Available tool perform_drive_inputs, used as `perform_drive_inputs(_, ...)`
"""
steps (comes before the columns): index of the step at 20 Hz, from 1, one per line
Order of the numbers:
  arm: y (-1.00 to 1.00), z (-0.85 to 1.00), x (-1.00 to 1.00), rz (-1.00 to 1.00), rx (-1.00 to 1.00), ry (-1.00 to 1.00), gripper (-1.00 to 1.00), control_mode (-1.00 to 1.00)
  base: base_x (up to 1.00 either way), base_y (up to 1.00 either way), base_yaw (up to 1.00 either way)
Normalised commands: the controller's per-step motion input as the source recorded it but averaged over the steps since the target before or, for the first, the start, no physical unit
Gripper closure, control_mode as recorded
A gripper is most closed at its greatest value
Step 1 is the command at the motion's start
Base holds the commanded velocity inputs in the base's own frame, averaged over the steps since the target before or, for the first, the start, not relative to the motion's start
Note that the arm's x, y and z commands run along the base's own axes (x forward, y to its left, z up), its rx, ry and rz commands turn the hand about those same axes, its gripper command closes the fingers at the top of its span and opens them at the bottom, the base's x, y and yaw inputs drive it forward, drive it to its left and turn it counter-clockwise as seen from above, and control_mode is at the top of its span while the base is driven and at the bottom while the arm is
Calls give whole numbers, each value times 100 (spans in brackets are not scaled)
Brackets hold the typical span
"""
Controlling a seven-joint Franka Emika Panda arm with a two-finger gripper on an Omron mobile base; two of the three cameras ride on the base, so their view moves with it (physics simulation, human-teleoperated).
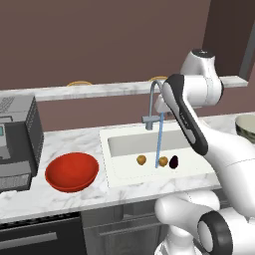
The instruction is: Pick the apples from the sink and place them in one bowl. Place the eggplant in the other bowl. Then turn off the sink faucet.
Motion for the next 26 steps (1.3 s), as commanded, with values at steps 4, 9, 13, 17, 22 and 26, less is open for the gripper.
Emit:
perform_drive_inputs(4, 0, -1, 0, 0, 0, 0, -100, -100, 0, 0, 0)
perform_drive_inputs(9, -1, -2, -6, 0, 0, -1, -100, -100, 0, 0, 0)
perform_drive_inputs(13, -29, -14, -14, -1, 3, 0, -100, -100, 0, 0, 0)
perform_drive_inputs(17, -50, -29, -16, -2, 8, 0, -100, -100, 0, 0, 0)
perform_drive_inputs(22, -69, -33, -19, -2, 12, 0, -100, -100, 0, 0, 0)
perform_drive_inputs(26, -63, -20, -4, -2, 8, 0, -100, -100, 0, 0, 0)
